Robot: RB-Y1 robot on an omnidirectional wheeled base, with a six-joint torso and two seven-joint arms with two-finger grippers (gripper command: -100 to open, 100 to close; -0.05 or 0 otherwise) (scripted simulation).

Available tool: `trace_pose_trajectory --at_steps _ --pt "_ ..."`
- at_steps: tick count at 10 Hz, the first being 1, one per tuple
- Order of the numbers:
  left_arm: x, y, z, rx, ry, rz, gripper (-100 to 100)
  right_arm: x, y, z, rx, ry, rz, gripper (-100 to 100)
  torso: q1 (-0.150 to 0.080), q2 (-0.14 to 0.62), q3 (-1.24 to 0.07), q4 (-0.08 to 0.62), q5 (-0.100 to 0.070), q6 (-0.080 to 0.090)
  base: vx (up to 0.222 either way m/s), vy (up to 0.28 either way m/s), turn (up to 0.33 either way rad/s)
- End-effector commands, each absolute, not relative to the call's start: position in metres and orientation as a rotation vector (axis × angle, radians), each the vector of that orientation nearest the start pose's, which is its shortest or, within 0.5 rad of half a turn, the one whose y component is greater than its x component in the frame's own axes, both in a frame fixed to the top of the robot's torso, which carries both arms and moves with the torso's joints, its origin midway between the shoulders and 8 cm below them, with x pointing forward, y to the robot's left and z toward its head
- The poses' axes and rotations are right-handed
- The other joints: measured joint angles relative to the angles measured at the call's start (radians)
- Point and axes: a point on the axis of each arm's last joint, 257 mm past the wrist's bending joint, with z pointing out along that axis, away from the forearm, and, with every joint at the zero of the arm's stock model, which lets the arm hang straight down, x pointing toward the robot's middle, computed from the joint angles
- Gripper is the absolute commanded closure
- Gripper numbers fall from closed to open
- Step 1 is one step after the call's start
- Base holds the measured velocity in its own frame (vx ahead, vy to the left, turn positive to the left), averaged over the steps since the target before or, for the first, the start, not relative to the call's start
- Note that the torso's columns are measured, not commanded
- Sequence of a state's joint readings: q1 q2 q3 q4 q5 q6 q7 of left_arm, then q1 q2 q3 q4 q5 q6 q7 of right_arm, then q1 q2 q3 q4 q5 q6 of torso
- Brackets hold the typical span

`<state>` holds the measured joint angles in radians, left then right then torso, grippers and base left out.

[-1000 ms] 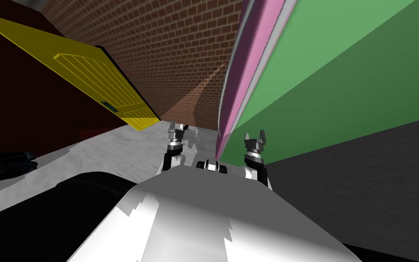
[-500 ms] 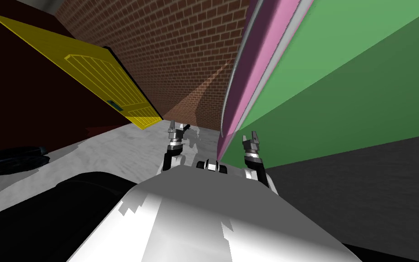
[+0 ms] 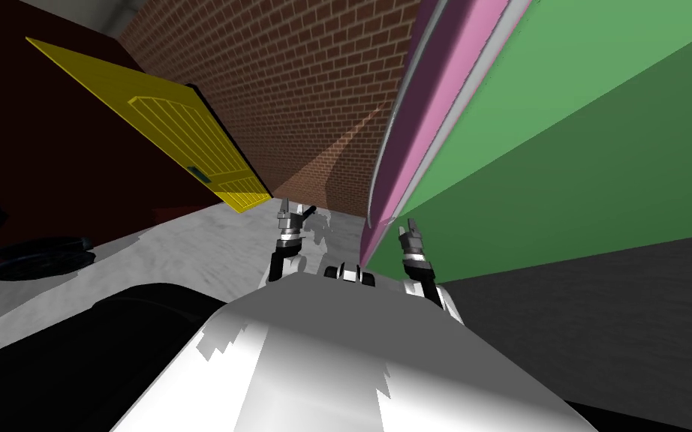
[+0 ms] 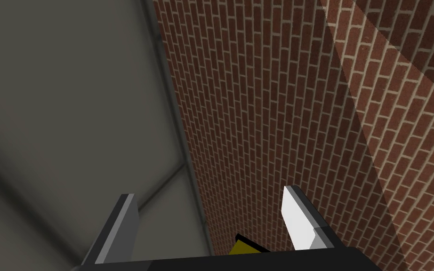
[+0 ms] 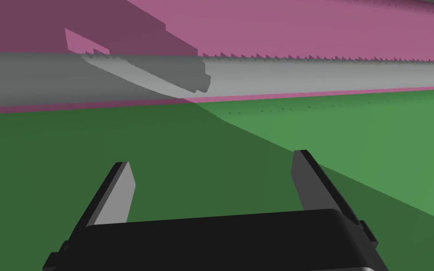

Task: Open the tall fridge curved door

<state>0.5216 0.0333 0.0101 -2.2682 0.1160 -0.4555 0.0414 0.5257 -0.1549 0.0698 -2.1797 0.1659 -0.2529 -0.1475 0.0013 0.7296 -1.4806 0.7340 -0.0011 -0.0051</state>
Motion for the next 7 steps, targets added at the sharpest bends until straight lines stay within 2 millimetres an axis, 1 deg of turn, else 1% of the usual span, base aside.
trace_pose_trajectory --at_steps 1,2,3,5,6,7 --pt "0.349 0.297 0.004 -0.785 0.605 -1.378 0 0.395 -0.248 -0.118 0.812 1.143 1.16 -100 0.001 -0.003 -0.002 -0.001 0.0 0.0 0.021 0.04 0.092" --pt "0.349 0.297 0.004 -0.785 0.605 -1.378 0 0.395 -0.247 -0.118 0.79 1.157 1.138 -100 0.002 -0.004 -0.003 -0.002 0.0 0.0 0.01 0.032 0.007" --pt "0.349 0.297 0.004 -0.785 0.605 -1.378 0 0.396 -0.249 -0.132 0.798 1.201 1.094 -100 0.001 -0.007 -0.004 -0.003 -0.001 -0.003 0.016 0.03 0.099" --pt "0.349 0.297 0.004 -0.785 0.605 -1.378 0 0.396 -0.247 -0.133 0.763 1.221 1.059 -100 0.001 -0.011 -0.006 -0.005 -0.001 -0.003 0.017 0.02 0.024" --pt "0.349 0.297 0.004 -0.785 0.605 -1.378 0 0.396 -0.251 -0.147 0.769 1.265 1.007 -100 -0.001 -0.012 -0.007 -0.005 -0.002 -0.004 0.003 0.019 0.089" --pt "0.349 0.297 0.004 -0.785 0.605 -1.378 0 0.396 -0.25 -0.148 0.746 1.277 0.984 -100 0.0 -0.014 -0.008 -0.007 -0.003 -0.006 0.005 0.024 0.078"
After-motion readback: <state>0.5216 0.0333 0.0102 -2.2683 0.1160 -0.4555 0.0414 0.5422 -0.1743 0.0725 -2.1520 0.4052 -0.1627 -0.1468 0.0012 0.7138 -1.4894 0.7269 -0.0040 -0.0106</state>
